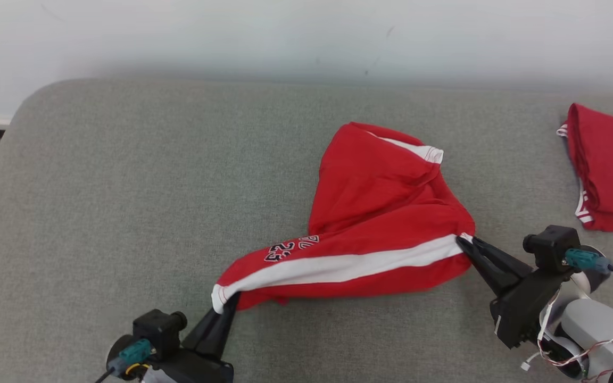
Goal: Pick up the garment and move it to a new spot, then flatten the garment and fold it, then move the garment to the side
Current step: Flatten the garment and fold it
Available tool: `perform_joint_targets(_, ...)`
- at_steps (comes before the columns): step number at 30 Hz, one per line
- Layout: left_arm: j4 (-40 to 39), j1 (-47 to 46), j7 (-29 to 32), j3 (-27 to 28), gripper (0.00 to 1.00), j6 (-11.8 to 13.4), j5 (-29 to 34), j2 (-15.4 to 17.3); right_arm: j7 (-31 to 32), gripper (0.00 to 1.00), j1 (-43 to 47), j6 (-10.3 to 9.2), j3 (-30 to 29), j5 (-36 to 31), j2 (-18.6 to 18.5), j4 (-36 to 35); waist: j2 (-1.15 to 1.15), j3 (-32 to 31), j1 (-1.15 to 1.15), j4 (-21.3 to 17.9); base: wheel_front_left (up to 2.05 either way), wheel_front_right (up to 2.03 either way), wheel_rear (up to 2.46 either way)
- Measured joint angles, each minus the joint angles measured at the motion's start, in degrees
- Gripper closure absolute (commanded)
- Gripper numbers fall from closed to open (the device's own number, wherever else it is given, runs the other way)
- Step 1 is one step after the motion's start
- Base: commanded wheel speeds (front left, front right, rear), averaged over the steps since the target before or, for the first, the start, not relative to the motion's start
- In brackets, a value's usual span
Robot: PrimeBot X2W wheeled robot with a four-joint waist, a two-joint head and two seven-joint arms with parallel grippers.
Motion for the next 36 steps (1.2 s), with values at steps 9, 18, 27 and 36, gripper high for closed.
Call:
perform_joint_targets(9, -2.71, -7.74, 0.1, 1.18, 1.0, 0.0, 2.43, 3.89, -0.25, 1.0, -1.32, 0.0, -6.7, 2.42, 0.94, -6.67, 0.0, -2.36, 0.0, -1.73, 0.0, 0.0, 0.0)
perform_joint_targets(18, -5.1, -31.62, 6.82, -1.94, 1.0, 0.0, -0.86, 9.99, 1.2, 1.0, -12.73, 0.0, -10.93, 8.61, 1.44, -9.79, 0.0, 0.76, 0.0, -3.23, 0.0, 0.0, 0.0)
perform_joint_targets(27, -1.51, -60.57, 11.85, -3.79, 1.0, -0.01, -5.78, 12.0, 7.69, 1.0, -35.22, 0.0, -15.39, 14.61, 3.93, -7.13, 0.0, 9.01, 0.01, -5.18, 0.0, 0.0, 0.0)
perform_joint_targets(36, 6.21, -83.7, 13.15, -10.2, 1.0, -0.02, -7.48, 11.51, 11.25, 1.0, -56.83, 0.0, -15.6, 12.41, 6.1, 2.67, 0.01, 18.83, 0.02, -7.16, 0.0, 0.0, 0.0)
